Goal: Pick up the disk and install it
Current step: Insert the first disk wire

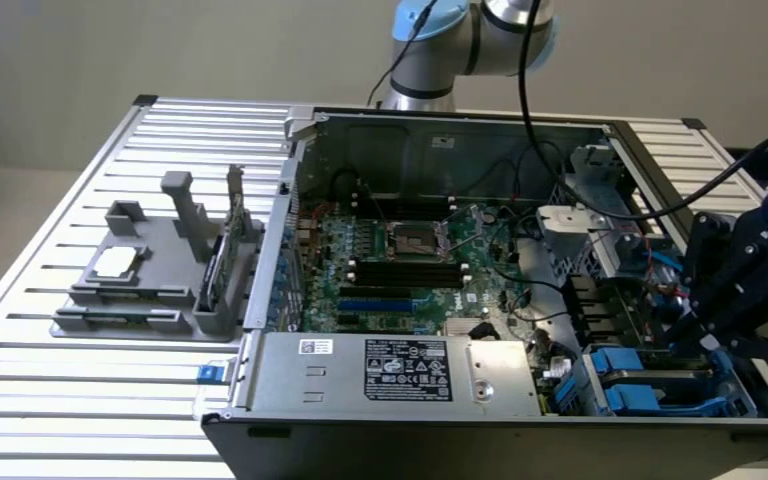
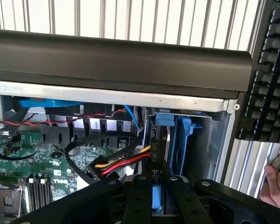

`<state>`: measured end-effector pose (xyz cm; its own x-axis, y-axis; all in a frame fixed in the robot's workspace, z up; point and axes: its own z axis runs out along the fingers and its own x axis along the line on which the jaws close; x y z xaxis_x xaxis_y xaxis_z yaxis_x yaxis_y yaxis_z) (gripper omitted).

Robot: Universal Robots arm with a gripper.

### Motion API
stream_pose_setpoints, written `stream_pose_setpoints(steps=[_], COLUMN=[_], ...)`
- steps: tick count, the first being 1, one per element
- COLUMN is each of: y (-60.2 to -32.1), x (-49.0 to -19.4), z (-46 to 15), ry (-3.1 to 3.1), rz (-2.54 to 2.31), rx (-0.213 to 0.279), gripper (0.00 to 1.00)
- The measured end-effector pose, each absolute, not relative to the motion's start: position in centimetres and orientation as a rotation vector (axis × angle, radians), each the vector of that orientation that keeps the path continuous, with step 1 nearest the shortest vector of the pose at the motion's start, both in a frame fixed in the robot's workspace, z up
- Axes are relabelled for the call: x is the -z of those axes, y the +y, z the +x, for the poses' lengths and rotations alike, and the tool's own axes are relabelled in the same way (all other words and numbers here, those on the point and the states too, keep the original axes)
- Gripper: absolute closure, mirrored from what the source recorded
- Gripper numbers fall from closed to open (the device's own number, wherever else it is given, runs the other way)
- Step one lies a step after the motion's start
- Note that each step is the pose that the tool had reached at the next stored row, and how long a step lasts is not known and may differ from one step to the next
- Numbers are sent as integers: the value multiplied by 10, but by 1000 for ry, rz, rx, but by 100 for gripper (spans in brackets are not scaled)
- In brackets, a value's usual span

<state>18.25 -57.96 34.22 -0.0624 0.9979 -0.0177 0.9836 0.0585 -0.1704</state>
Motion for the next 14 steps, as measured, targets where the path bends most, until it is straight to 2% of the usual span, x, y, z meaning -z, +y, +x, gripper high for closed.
stream_pose_setpoints(steps=[14], y=[-574], x=[-339], z=[184], ry=[-2162], rz=[-2147], rx=[-242], gripper=[83])
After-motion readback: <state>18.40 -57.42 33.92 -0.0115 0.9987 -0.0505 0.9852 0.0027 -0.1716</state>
